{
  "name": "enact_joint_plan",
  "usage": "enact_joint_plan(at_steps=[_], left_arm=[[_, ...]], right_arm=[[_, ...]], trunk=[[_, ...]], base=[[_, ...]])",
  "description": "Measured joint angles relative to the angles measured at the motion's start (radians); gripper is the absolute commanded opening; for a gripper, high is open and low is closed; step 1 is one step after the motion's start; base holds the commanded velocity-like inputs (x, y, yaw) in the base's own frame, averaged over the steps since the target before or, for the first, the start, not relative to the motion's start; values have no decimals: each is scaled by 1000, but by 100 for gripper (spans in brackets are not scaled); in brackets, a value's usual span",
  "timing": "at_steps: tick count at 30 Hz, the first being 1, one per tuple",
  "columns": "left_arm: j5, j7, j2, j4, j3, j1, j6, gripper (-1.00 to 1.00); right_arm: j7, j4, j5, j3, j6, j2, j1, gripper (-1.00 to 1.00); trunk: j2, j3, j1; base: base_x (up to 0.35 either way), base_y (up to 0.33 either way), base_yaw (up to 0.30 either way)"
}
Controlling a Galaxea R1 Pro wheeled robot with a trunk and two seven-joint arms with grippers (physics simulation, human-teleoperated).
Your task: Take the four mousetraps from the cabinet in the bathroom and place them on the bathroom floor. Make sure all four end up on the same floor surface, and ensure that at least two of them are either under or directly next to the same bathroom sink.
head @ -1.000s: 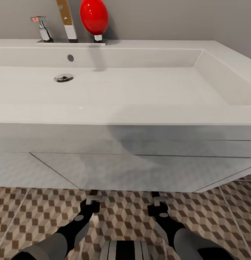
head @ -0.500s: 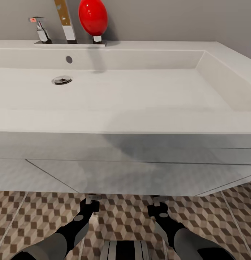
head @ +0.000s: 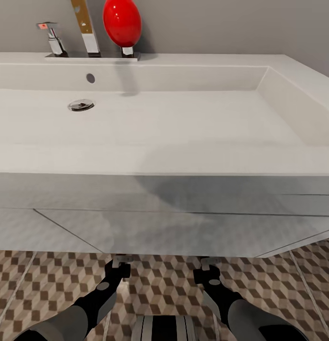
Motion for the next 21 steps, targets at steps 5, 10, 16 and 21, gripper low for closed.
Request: enact_joint_plan(at_steps=[5, 10, 16, 21], left_arm=[[2, 1, 0, 8, 1, 0, 6, -100], [6, -5, 3, 18, 5, 0, 50, -100], [6, -7, 5, 23, 6, 0, 89, -100], [5, -8, 5, 24, 6, 0, 94, -100]], right_arm=[[0, 0, 0, 1, -1, 1, 0, -100], [0, 2, -5, -1, 2, 1, -1, -100], [0, 12, -5, -1, 4, 1, 0, -100], [0, 14, -5, -1, 3, 2, 0, -100]], trunk=[[0, 0, 0], [0, 0, 0], [0, 0, 0], [0, 0, 0]], base=[[0, 0, 0], [0, 0, 0], [0, 0, 0], [0, 0, 0]])
